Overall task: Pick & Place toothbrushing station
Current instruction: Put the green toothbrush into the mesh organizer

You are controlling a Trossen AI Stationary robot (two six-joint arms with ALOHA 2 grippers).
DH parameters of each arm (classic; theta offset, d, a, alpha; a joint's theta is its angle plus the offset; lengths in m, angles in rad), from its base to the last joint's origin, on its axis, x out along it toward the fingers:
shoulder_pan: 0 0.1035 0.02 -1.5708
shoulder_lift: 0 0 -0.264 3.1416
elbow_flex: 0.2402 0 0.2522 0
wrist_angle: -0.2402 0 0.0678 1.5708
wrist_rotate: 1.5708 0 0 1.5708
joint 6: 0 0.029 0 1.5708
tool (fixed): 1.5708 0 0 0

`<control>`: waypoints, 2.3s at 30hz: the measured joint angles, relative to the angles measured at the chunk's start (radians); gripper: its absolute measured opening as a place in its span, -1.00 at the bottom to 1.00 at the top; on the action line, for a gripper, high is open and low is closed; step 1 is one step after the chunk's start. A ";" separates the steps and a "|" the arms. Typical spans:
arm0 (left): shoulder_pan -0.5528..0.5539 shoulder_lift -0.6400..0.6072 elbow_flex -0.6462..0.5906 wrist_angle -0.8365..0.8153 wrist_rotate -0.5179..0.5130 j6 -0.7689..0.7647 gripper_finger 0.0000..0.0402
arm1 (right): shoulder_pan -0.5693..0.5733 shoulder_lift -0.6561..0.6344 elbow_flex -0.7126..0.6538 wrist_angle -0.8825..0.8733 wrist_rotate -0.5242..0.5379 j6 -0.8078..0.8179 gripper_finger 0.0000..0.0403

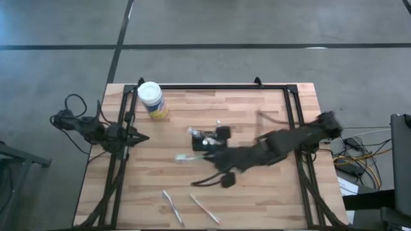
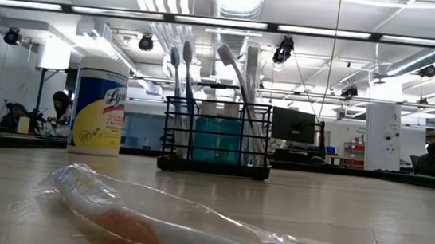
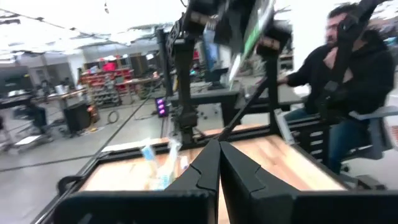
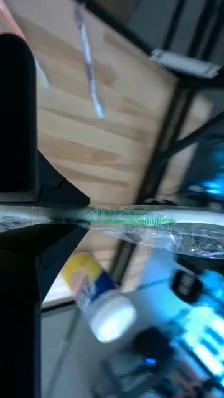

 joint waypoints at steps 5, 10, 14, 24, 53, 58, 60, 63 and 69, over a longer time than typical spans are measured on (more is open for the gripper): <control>0.001 0.063 -0.009 0.058 -0.053 0.001 -0.97 | -0.036 -0.273 -0.391 0.336 -0.144 -0.096 -0.89; 0.003 0.167 -0.037 0.194 -0.074 0.037 -0.97 | -0.089 -0.505 -0.786 0.693 -0.195 -0.113 -0.89; 0.003 0.260 -0.037 0.297 -0.129 0.056 -0.96 | -0.117 -0.593 -1.036 0.965 -0.249 -0.105 -0.89; 0.074 0.539 0.005 0.536 -0.194 0.013 -0.72 | -0.161 -0.473 -1.264 1.443 -0.243 -0.119 -0.89; 0.158 0.874 0.344 0.633 0.185 0.073 -0.01 | -0.262 -0.144 -0.851 1.277 -0.397 -0.225 -0.89; 0.180 0.889 0.367 0.632 0.191 0.073 -0.02 | -0.263 -0.094 -0.793 1.246 -0.400 -0.236 -0.89; 0.182 0.898 0.377 0.616 0.199 0.073 -0.02 | -0.262 -0.078 -0.776 1.227 -0.402 -0.241 -0.89; 0.182 0.905 0.386 0.601 0.205 0.077 -0.04 | -0.263 -0.067 -0.761 1.228 -0.401 -0.249 -0.89; 0.182 0.885 0.379 0.592 0.217 0.080 -0.12 | -0.262 -0.092 -0.780 1.241 -0.402 -0.251 -0.89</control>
